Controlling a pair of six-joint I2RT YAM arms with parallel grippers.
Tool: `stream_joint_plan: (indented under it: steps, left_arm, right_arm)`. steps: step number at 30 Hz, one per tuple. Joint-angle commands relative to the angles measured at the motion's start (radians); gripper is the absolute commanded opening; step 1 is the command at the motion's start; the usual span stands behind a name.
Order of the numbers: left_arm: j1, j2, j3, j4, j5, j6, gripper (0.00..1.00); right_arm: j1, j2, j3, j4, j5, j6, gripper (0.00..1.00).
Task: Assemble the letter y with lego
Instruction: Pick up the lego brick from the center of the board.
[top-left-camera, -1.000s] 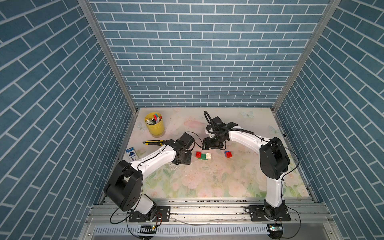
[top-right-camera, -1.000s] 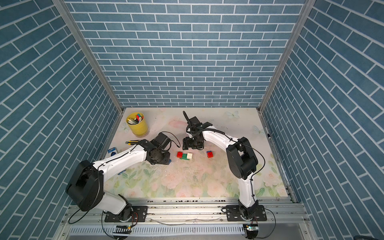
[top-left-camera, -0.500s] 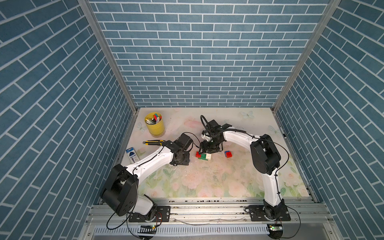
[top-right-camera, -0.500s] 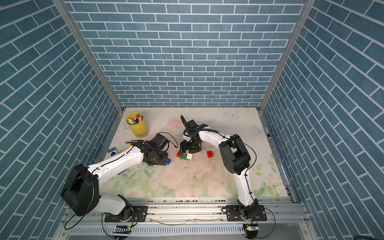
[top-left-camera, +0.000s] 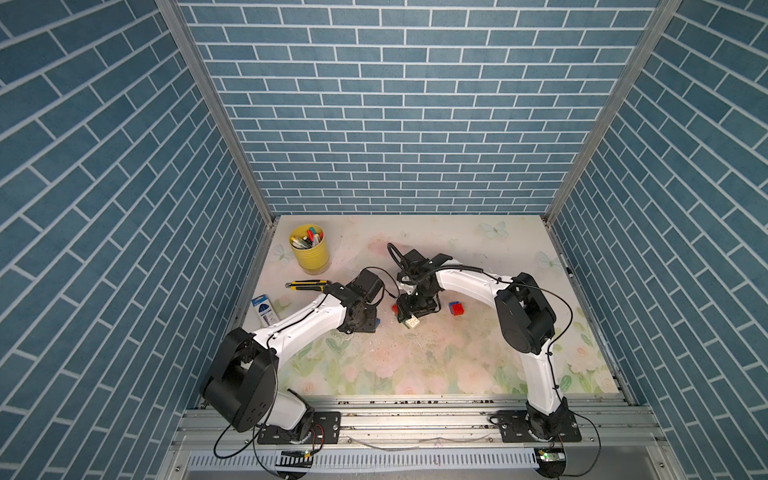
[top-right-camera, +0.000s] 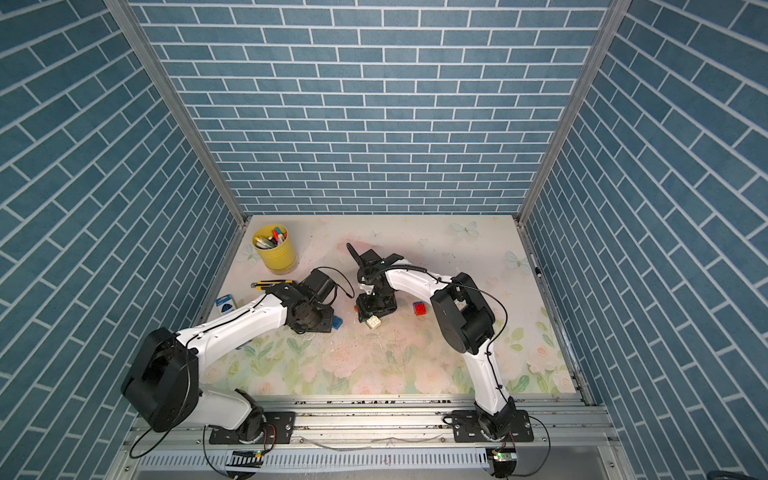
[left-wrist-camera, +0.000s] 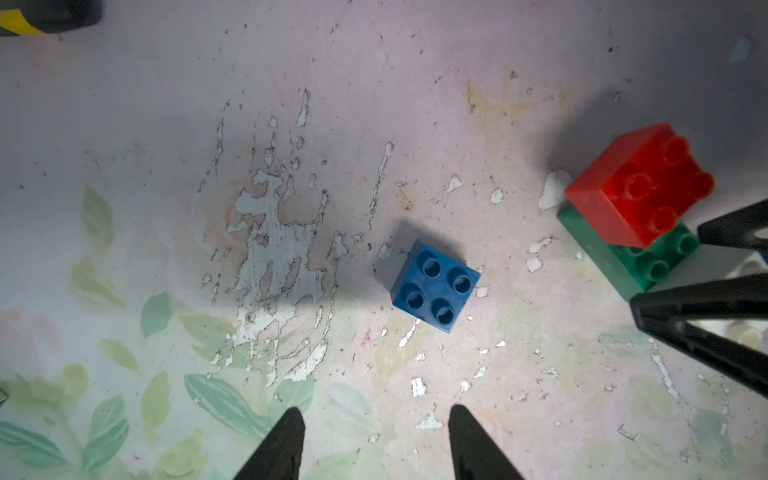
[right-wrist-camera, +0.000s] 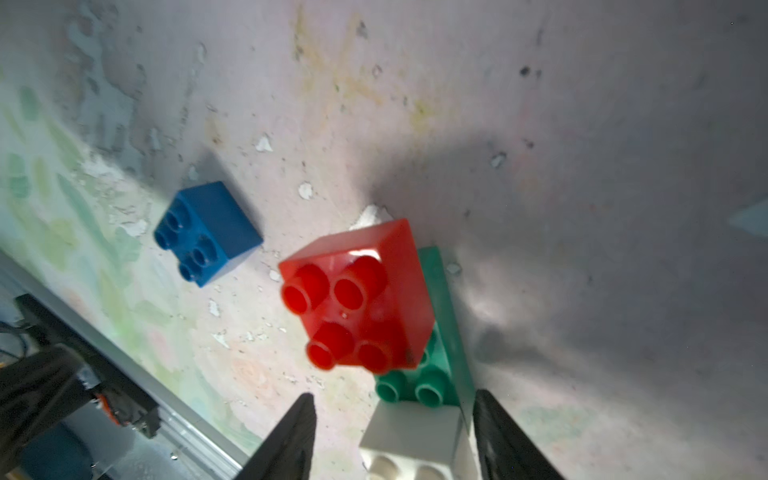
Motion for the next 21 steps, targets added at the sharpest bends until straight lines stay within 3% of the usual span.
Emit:
stream_joint_plan:
  steps: [1, 15, 21]
  left_arm:
    - [0.008, -0.009, -0.021, -0.007, -0.015, -0.014, 0.59]
    - [0.036, -0.061, -0.102, 0.014, 0.002, -0.057, 0.58]
    - [0.048, -0.075, -0.116, 0.017, 0.000, -0.062, 0.58]
  right_arm:
    - [0.016, 0.030, 0.041, -0.065, 0.120, -0.030, 0.57]
    - [0.058, 0.072, 0.118, -0.070, 0.155, -0.025, 0.52]
    - [0.066, 0.116, 0.137, -0.074, 0.169, -0.025, 0.44]
